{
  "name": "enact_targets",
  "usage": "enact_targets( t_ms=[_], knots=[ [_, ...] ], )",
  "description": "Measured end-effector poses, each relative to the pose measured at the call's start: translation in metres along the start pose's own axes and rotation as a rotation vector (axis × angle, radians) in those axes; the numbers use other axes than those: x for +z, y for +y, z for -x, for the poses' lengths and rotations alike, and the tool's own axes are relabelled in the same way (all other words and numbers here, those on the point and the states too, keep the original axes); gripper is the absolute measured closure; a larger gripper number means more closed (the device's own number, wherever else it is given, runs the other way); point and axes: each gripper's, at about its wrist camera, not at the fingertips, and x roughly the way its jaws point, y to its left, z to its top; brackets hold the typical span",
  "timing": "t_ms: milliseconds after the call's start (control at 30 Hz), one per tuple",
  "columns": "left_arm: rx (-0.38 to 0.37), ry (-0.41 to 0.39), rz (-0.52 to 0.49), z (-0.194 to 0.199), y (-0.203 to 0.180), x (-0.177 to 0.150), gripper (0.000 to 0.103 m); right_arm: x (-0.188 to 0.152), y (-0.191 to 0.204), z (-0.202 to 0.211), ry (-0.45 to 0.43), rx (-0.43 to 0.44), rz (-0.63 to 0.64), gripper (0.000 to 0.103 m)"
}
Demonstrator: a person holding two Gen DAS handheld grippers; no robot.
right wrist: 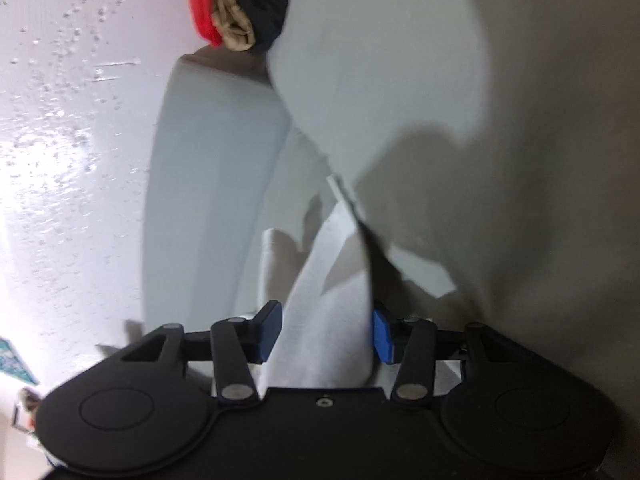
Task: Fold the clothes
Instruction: 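Lift the white shirt with both grippers and shake it out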
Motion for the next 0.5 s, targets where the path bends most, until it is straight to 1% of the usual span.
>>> enact_targets(
  t_ms=[100, 133, 167, 200, 233, 300, 367, 433, 500],
  knots=[
    [-0.032, 0.002, 0.028, 0.000, 0.005, -0.002, 0.101, -0.008, 0.003, 0.005, 0.098, 0.072, -0.047, 0.057],
    [-0.047, 0.004, 0.045, 0.000, 0.007, -0.002, 0.102, -0.013, 0.006, 0.009, 0.128, 0.102, -0.041, 0.059],
    [-0.061, 0.006, 0.062, 0.000, 0.009, -0.002, 0.102, -0.017, 0.011, 0.013, 0.149, 0.120, -0.011, 0.073],
    [-0.070, 0.009, 0.078, 0.000, 0.011, 0.000, 0.103, -0.020, 0.019, 0.016, 0.161, 0.119, 0.043, 0.094],
    [-0.073, 0.005, 0.089, 0.001, 0.010, 0.003, 0.103, -0.022, 0.028, 0.019, 0.168, 0.113, 0.099, 0.099],
    [-0.087, -0.020, 0.110, 0.009, 0.008, 0.010, 0.103, -0.026, 0.050, 0.023, 0.151, 0.100, 0.192, 0.100],
    [-0.111, -0.064, 0.134, 0.023, 0.005, 0.021, 0.103, -0.028, 0.074, 0.033, 0.113, 0.108, 0.236, 0.100],
    [-0.136, -0.105, 0.159, 0.040, 0.001, 0.030, 0.103, -0.029, 0.099, 0.048, 0.067, 0.126, 0.258, 0.100],
    [-0.175, -0.128, 0.175, 0.061, -0.002, 0.034, 0.103, -0.030, 0.123, 0.068, 0.039, 0.147, 0.256, 0.100]
  ],
)
